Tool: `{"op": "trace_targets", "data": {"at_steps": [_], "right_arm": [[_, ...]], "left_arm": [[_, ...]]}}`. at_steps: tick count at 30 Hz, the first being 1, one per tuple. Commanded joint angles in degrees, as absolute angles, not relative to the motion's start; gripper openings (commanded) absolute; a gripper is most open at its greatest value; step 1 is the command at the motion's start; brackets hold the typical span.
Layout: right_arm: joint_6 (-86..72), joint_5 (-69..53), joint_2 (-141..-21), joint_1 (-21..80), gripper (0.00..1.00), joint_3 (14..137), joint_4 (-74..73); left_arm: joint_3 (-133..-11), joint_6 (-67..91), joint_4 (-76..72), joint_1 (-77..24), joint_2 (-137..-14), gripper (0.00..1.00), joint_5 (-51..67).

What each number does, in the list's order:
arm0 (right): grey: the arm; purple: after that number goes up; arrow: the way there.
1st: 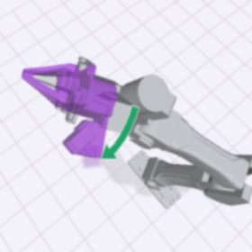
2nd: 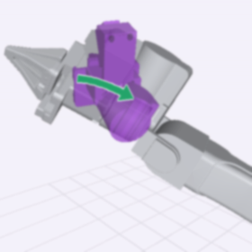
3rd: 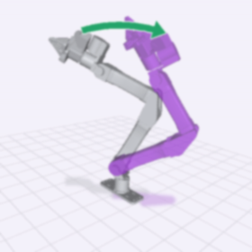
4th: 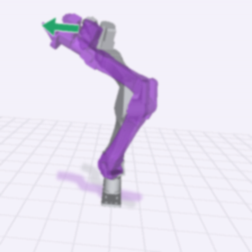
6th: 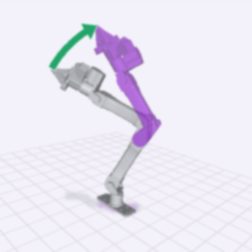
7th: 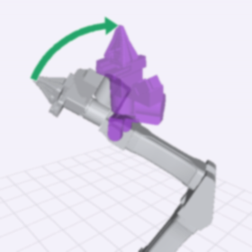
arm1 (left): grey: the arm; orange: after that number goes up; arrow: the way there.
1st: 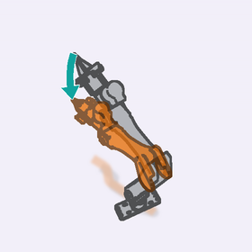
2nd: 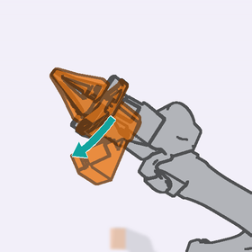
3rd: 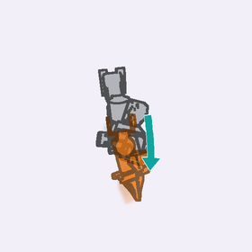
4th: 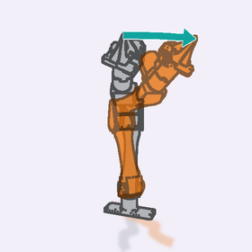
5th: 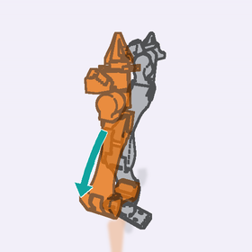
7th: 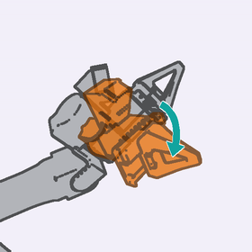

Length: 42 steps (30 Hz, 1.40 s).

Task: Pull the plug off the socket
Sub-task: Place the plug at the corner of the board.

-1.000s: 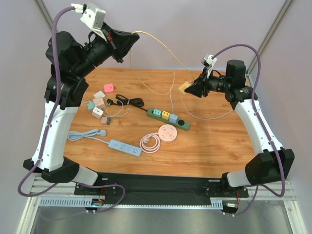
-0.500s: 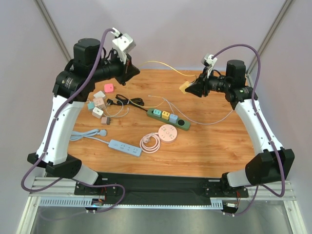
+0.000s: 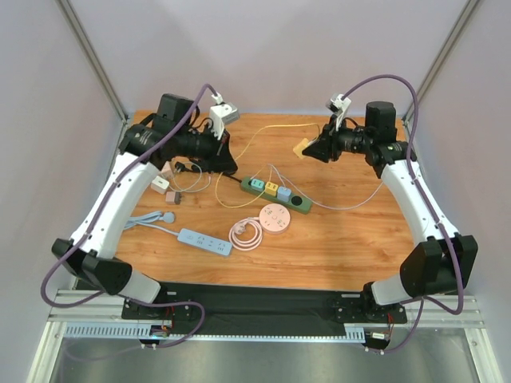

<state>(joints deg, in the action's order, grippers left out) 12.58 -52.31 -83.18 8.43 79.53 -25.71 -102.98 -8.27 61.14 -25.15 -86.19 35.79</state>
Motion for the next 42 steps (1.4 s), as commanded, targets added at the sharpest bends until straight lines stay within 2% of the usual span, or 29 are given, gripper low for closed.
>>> {"op": "trace_targets", "data": {"at_steps": [1, 5, 8, 11, 14, 21, 24, 29, 33, 36, 39, 41, 42], "right_arm": [[14.06, -51.77, -82.44, 8.26, 0.0, 79.1, -24.96], [13.62, -51.86, -83.15, 8.26, 0.0, 79.63, -25.05], [13.27, -51.15, -82.71, 8.26, 0.0, 79.63, -24.87], [13.18, -51.06, -82.0, 8.26, 0.0, 79.19, -24.61], [13.27, -50.89, -81.57, 8.26, 0.0, 79.01, -24.61], [12.22, -54.3, -82.0, 8.26, 0.0, 78.4, -24.0], [7.15, -59.49, -84.19, 9.05, 0.0, 77.08, -20.41], [5.1, -59.59, -92.62, 14.66, 0.0, 83.2, -20.82], [2.73, -59.07, -100.79, 17.75, 0.0, 92.53, -22.85], [0.45, -58.27, -106.42, 19.33, 0.06, 99.65, -23.38], [-1.75, -57.92, -110.03, 20.56, 0.19, 103.69, -24.17], [-0.19, -55.05, -108.74, 20.57, 0.48, 102.93, -25.91], [1.91, -55.02, -108.72, 20.57, 0.48, 102.92, -26.45]], "left_arm": [[-100.66, -3.79, 53.9, -24.87, -74.47, 0.0, 45.25], [-95.9, 5.08, 41.51, -24.7, -62.96, 0.0, 52.28], [-94.75, 14.47, 32.45, -24.78, -60.83, 0.0, 58.87], [-92.56, 27.12, 14.24, -24.7, -59.86, 0.0, 65.63], [-89.83, 41.68, -3.86, -24.7, -60.37, 0.0, 68.01], [-89.21, 63.33, -26.78, -24.7, -65.56, 0.0, 65.66], [-92.18, 61.9, -25.95, -24.7, -68.28, 0.0, 61.62], [-105.01, 42.65, -0.4, -23.82, -73.65, 0.0, 49.35], [-110.47, 47.36, -3.59, -17.95, -76.9, 0.0, 44.48], [-114.51, 53.16, -6.85, -14.95, -79.54, 0.0, 41.93], [-114.78, 53.79, -7.38, -13.89, -80.33, 0.0, 37.8], [-118.18, 52.4, -5.64, -13.01, -82.86, 0.0, 33.78], [-118.21, 52.38, -4.49, -13.01, -82.88, 0.0, 33.05]]}}
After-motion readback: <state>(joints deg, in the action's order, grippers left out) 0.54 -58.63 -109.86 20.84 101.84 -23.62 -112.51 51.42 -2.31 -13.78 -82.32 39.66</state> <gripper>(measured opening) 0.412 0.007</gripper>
